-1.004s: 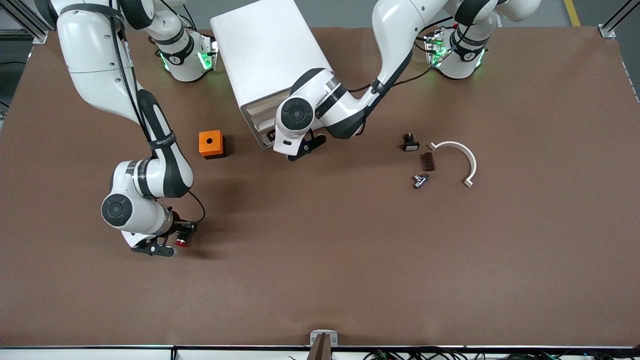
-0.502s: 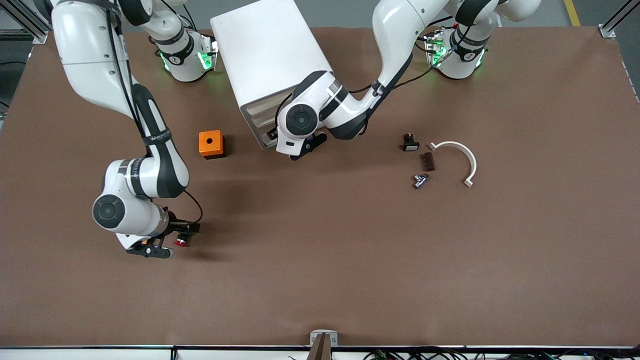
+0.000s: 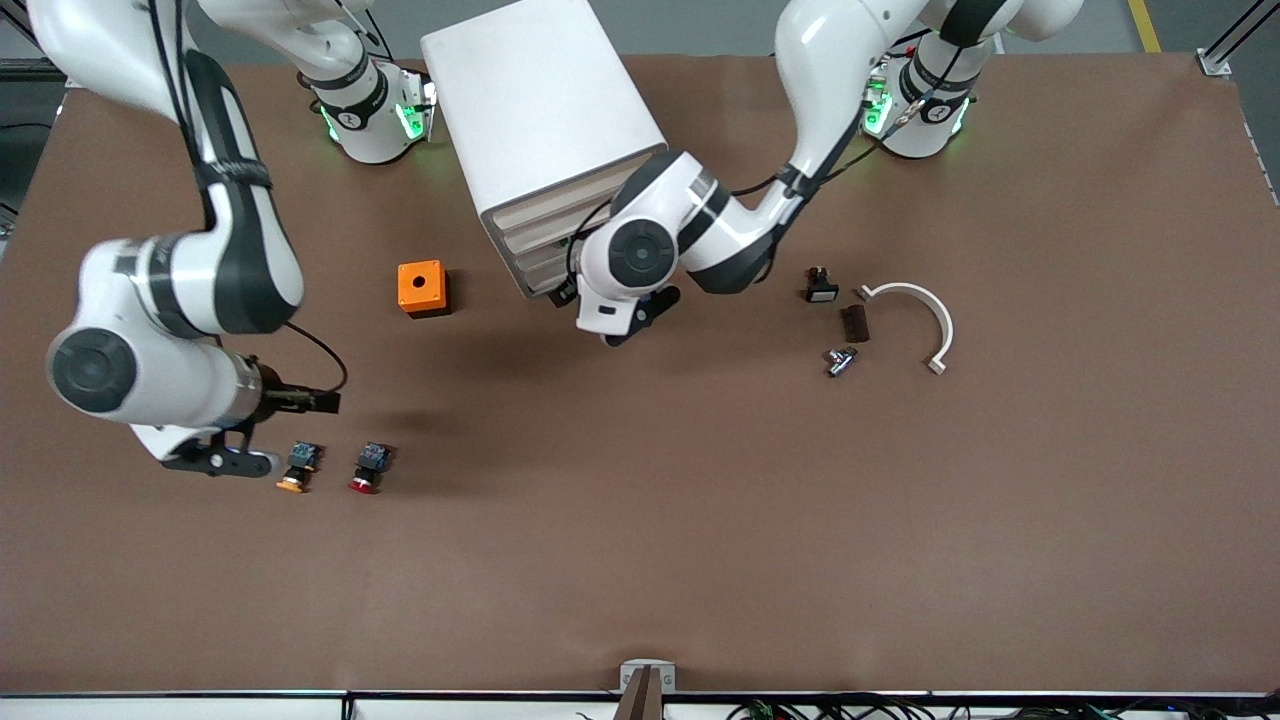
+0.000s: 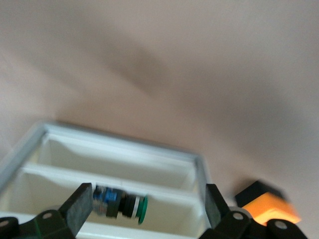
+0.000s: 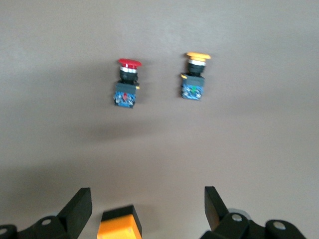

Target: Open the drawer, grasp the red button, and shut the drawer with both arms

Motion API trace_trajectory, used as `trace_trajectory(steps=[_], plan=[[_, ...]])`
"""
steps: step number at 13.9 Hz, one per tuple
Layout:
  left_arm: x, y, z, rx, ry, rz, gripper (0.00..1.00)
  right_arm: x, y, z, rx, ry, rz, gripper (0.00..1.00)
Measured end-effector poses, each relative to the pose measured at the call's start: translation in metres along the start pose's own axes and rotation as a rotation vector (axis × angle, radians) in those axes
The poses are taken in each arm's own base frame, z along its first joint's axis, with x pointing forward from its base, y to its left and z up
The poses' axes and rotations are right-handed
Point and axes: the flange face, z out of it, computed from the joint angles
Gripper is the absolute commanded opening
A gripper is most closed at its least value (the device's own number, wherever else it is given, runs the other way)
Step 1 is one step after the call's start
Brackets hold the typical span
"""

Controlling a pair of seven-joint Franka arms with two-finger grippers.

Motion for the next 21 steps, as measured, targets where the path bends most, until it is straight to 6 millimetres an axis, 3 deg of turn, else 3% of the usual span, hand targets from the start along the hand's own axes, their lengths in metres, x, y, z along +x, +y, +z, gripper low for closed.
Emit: trace_trajectory(steps=[3,5,8,11,14,17,21], plan=[[0.053,-0.015,-0.108,-0.112,0.147,-0.007,0.99,-0.028,0.023,-0.049,-0.010,0.008,-0.041,1.00],[0.089,-0.041,-0.182,-0.169,0.202,0.003,0.99,-0.043,0.046,-0.072,-0.003,0.007,-0.072,1.00],[0.137,-0.091,-0.258,-0.166,0.269,0.039,0.99,-0.056,0.090,-0.101,0.014,0.000,-0.111,1.00],[0.170,-0.133,-0.294,-0.109,0.271,0.116,0.99,-0.061,0.111,-0.121,0.022,-0.002,-0.120,1.00],[0.209,-0.169,-0.311,-0.039,0.270,0.214,0.99,-0.062,0.110,-0.131,0.020,0.015,-0.123,1.00],[0.249,-0.213,-0.328,0.039,0.258,0.318,0.99,-0.063,0.113,-0.153,0.018,0.063,-0.119,1.00],[0.281,-0.269,-0.362,0.058,0.244,0.424,0.99,-0.065,0.118,-0.163,0.021,0.076,-0.102,1.00]])
